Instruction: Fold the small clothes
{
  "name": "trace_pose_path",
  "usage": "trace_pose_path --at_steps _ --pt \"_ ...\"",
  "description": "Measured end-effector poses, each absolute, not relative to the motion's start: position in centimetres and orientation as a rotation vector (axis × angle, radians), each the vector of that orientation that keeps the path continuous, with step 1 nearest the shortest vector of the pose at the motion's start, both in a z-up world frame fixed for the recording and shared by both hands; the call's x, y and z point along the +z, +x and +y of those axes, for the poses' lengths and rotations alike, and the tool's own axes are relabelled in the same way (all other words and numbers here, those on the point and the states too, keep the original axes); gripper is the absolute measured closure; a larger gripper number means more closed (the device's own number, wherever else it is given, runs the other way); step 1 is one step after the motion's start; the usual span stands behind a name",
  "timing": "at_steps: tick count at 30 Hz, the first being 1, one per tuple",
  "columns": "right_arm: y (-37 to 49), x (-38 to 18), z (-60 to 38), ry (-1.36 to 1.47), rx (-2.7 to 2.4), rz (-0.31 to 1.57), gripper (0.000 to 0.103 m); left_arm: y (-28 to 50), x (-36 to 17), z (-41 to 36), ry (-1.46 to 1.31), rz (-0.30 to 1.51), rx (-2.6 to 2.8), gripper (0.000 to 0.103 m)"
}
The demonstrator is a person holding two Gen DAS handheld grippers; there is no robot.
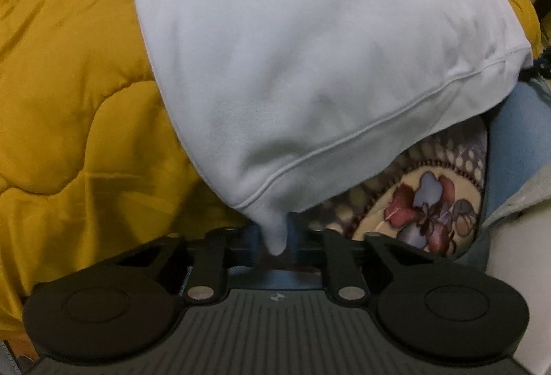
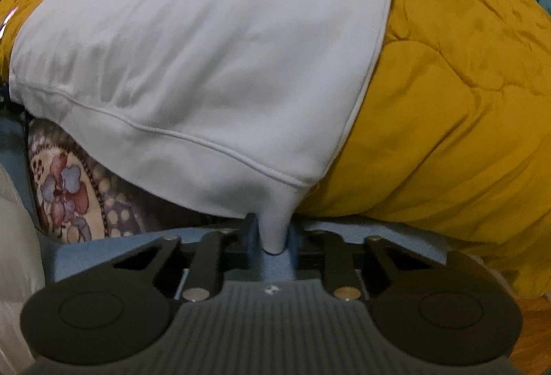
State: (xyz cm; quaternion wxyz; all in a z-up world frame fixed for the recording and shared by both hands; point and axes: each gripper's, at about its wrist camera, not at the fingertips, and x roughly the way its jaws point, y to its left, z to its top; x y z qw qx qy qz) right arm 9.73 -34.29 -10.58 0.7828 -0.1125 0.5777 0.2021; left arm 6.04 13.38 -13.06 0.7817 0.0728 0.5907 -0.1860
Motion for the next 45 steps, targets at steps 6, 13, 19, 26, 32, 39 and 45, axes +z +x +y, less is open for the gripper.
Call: trace_pose_path --at_steps 6,13,19,26,32,39,45 --pt "9.7 -8.4 -33.5 -0.298 0.486 1.210 0.101 5.2 -10.3 11.9 0.266 1.236 -0.416 0.099" --pt "9.3 -2.7 -32.6 -0.394 0.572 1.108 0.102 4.7 -5.0 11.1 0.353 1.136 -0.437 0.099" --pt "11.2 2.1 -32.6 -0.428 0.530 0.949 0.102 7.7 -1.2 11.8 0.418 0.995 -0.381 0.099" --pt "18.6 2.9 -33.0 -0.355 0.426 0.858 0.103 14.6 -1.0 12.9 0.380 0.924 -0.301 0.099" --pt "24.3 -2.4 -33.2 -0.236 0.390 0.947 0.103 19.3 -4.7 14.3 0.280 0.999 -0.274 0.099" --pt "27.0 -6.6 -33.2 -0.178 0.380 1.020 0.102 21.1 -7.1 15.8 0.237 1.068 -0.226 0.079" --pt "26.4 -5.2 -32.2 -0.255 0.417 1.002 0.090 20.1 -4.8 15.4 0.341 1.026 -0.281 0.073"
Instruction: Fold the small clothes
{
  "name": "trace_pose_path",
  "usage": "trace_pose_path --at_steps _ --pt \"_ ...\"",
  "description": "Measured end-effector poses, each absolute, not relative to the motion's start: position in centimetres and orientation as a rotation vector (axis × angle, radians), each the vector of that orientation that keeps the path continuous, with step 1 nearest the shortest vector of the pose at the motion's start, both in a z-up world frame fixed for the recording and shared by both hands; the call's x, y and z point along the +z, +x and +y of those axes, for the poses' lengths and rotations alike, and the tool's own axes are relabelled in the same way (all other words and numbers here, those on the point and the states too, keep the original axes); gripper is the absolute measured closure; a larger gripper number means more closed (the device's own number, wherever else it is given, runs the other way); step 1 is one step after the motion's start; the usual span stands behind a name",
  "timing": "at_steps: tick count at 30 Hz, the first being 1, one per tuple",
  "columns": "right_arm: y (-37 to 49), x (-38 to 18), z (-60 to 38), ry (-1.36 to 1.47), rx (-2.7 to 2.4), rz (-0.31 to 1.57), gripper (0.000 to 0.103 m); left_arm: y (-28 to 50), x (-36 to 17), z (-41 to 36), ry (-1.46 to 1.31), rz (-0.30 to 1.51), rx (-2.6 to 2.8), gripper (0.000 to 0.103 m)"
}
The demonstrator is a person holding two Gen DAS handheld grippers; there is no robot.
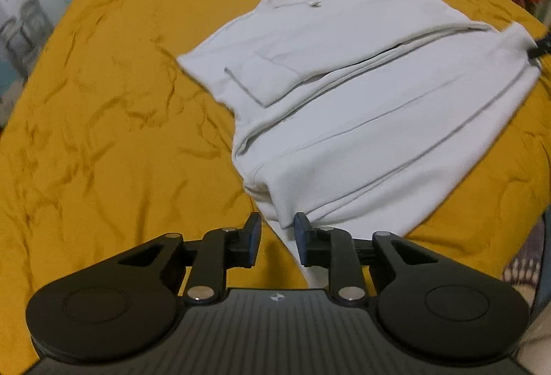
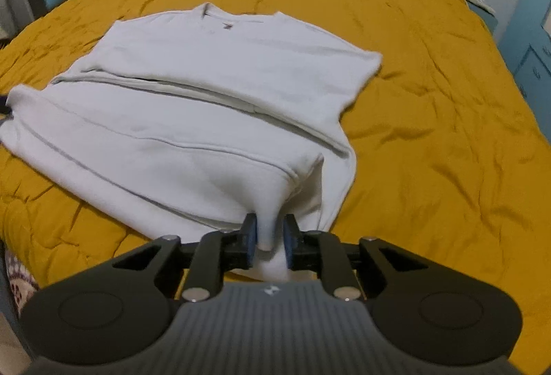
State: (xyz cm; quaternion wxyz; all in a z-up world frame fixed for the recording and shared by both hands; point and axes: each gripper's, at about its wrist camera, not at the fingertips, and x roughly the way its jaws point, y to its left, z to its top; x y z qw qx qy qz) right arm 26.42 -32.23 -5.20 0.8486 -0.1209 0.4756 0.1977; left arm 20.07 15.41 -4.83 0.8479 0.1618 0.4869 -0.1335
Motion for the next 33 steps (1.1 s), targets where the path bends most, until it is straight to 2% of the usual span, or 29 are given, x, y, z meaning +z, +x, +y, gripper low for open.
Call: trace_pose_path --at_steps 5,8,13,19,33 --pt "25.3 -3.5 -30.5 -0.477 0.427 0.933 0.070 19.3 -3.5 13.5 0.479 0.966 -0.334 0.063" --pt "24.3 -2.9 -29.0 -0.643 0.442 0.861 0.070 19.0 -3.6 12.3 0.556 0.947 -0.368 0.060" --pt "22.7 -2.2 -27.5 -0.815 0.530 0.797 0.072 18.8 -5.4 11.0 0.692 0.943 -0.397 0.060" --pt "21.2 -4.8 -25.9 -1.004 0.600 0.778 0.074 18.4 -7.6 10.2 0.812 0.904 -0.398 0.060" --pt "22.8 -7.3 -25.8 -1.074 0.609 0.812 0.074 19.4 -9.4 9.8 0.956 0.826 -0.316 0.059"
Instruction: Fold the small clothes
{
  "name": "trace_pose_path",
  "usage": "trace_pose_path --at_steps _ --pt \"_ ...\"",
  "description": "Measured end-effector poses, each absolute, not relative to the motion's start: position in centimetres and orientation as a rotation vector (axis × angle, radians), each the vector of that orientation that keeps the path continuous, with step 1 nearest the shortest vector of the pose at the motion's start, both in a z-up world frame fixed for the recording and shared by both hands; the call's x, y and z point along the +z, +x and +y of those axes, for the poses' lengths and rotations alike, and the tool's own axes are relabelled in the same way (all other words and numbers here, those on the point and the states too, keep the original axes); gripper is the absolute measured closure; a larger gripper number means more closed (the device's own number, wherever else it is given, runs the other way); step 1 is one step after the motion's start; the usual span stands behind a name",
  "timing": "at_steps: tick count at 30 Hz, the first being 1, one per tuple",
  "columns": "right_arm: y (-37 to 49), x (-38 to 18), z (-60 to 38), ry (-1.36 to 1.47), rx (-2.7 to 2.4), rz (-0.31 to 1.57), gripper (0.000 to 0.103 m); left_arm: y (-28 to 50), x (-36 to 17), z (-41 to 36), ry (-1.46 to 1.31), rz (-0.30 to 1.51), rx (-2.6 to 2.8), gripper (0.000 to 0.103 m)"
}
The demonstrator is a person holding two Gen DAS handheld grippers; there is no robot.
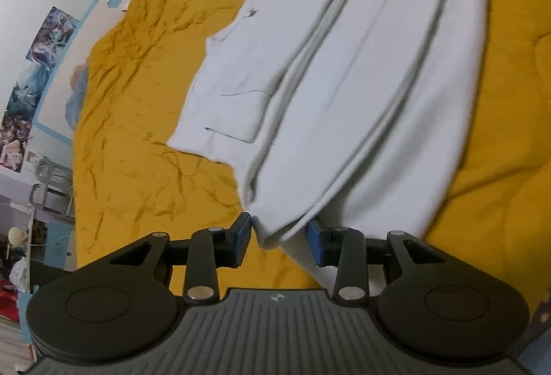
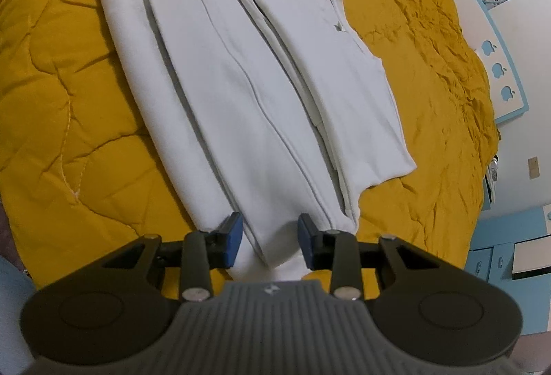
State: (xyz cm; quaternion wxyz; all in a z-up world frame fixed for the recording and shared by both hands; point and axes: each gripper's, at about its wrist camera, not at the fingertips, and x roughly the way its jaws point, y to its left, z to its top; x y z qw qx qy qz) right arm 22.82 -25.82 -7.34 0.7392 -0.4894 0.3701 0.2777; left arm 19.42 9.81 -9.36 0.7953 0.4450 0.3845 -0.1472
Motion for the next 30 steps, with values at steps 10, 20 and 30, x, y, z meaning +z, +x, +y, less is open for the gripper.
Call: trace_pose_path --at_steps 10,20,30 --pt "21.6 -7.3 -25.8 -1.091 0.648 0.784 0.070 22.9 -7.3 10.5 0.669 0.871 -0.265 0.086" --pt "21.1 -8.7 -24.7 -1.154 0.663 0.768 0.069 25.3 -5.4 12.9 0.312 0.945 -0.172 0.087" --pt "20.2 -10.9 -25.6 -1.283 0.592 0.686 0.074 24.2 -5.4 12.7 0.336 0.944 -0.184 0.087"
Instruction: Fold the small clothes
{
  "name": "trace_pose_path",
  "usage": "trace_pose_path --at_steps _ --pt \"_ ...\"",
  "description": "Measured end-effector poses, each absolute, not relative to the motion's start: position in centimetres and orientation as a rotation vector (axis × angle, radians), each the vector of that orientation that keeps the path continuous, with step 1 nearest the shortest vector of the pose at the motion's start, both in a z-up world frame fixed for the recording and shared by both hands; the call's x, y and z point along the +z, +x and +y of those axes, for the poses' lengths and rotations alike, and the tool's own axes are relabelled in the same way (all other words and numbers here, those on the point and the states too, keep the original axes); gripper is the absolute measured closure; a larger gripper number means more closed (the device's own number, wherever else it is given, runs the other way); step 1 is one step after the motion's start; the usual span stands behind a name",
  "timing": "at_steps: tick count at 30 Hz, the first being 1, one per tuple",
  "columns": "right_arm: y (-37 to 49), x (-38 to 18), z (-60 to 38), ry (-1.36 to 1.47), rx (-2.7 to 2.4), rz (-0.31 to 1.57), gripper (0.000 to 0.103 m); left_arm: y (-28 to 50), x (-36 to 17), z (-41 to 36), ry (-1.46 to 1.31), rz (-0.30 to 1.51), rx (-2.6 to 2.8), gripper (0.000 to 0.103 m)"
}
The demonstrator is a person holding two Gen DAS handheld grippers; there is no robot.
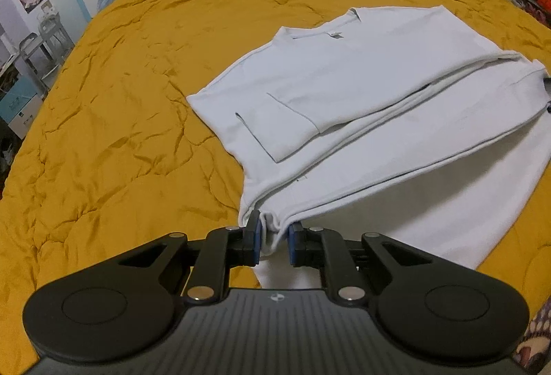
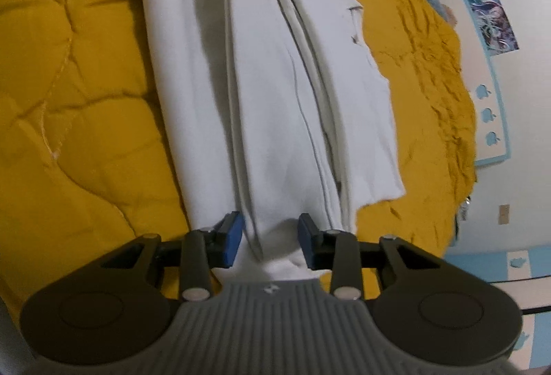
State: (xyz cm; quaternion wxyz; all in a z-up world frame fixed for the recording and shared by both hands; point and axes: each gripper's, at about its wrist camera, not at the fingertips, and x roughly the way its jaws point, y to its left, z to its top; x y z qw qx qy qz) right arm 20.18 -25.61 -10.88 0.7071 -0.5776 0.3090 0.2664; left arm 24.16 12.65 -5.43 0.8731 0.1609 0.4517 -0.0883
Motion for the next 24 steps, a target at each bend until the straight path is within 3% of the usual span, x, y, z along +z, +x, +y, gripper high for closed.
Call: trace_pose_path --at_steps 6,14,24 --pt "19.1 -11.6 -26.6 -1.380 0.581 0.636 0.077 23.3 -6.1 11.9 0.383 0.940 -0.183 0.087" --pt "18.3 -12.0 -26.8 -1.392 0.567 0.596 0.103 22.4 -6.1 11.8 0.404 0.939 -0.191 0.087" --pt "18.4 -6.4 -27.6 -1.274 0.480 0.490 0.103 21.7 -4.2 11.5 0.402 0.868 -0.150 0.090"
